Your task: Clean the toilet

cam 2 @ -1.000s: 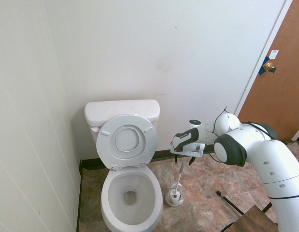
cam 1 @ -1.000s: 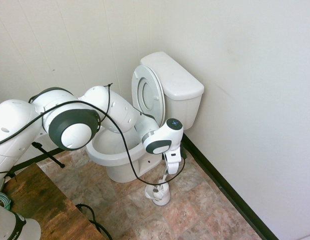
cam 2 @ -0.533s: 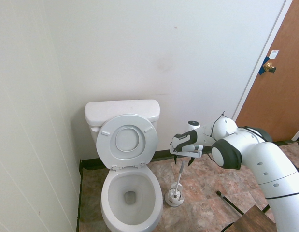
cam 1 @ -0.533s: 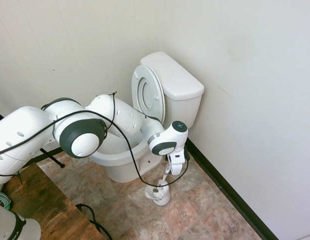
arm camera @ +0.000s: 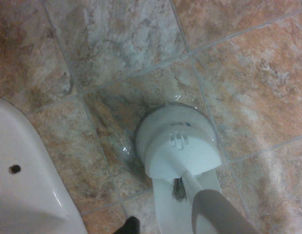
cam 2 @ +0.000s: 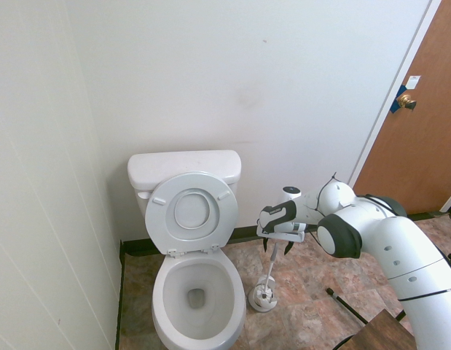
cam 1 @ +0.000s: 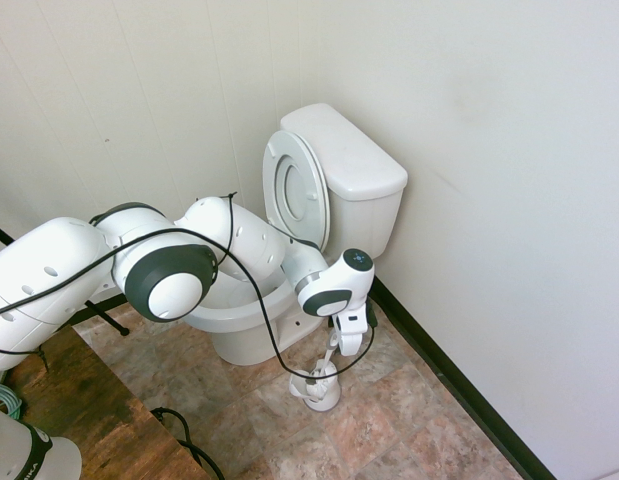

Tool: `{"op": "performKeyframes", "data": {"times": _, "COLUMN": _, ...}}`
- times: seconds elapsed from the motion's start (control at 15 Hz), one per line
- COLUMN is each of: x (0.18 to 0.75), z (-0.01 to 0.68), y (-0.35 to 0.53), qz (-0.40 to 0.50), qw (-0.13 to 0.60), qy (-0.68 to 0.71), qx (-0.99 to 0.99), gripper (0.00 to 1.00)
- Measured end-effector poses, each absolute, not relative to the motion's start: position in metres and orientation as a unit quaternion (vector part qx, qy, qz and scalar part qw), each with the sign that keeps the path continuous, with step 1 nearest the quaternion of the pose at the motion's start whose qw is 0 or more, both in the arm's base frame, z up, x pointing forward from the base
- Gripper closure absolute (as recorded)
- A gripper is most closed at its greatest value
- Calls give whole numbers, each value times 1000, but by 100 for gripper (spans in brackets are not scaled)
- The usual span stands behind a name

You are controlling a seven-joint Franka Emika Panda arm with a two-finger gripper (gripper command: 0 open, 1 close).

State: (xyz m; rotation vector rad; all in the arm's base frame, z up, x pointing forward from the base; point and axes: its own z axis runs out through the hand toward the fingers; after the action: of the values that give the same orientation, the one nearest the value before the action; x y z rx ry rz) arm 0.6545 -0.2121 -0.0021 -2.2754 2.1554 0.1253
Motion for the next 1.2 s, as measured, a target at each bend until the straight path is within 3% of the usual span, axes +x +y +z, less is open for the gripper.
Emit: {"op": "performKeyframes", "data": {"times": 1.2, "x": 652, "z": -4, "y": -210, "qz": 27, "qw": 0, "qy": 682, "qx": -730, "gripper": 100}}
